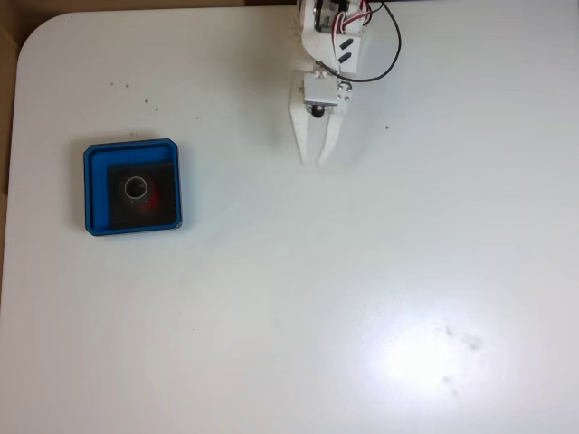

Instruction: Pick the red roll and drop it in the blue box

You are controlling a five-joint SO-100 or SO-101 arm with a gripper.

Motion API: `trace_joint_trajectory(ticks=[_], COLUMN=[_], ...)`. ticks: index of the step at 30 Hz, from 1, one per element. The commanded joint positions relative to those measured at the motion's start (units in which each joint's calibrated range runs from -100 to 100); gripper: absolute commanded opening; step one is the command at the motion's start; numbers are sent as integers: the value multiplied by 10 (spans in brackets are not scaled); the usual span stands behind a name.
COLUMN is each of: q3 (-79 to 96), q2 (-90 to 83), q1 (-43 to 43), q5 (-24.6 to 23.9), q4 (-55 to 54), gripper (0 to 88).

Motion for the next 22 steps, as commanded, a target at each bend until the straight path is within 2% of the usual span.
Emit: trace_joint_trajectory(ticks=[1,5,22], q3=[8,8,8], q2=[-5,-4,-4], q1=[-59,-95,-93], q5=[1,0,-1], q4=[-8,-8,-8], gripper=[18,18,18])
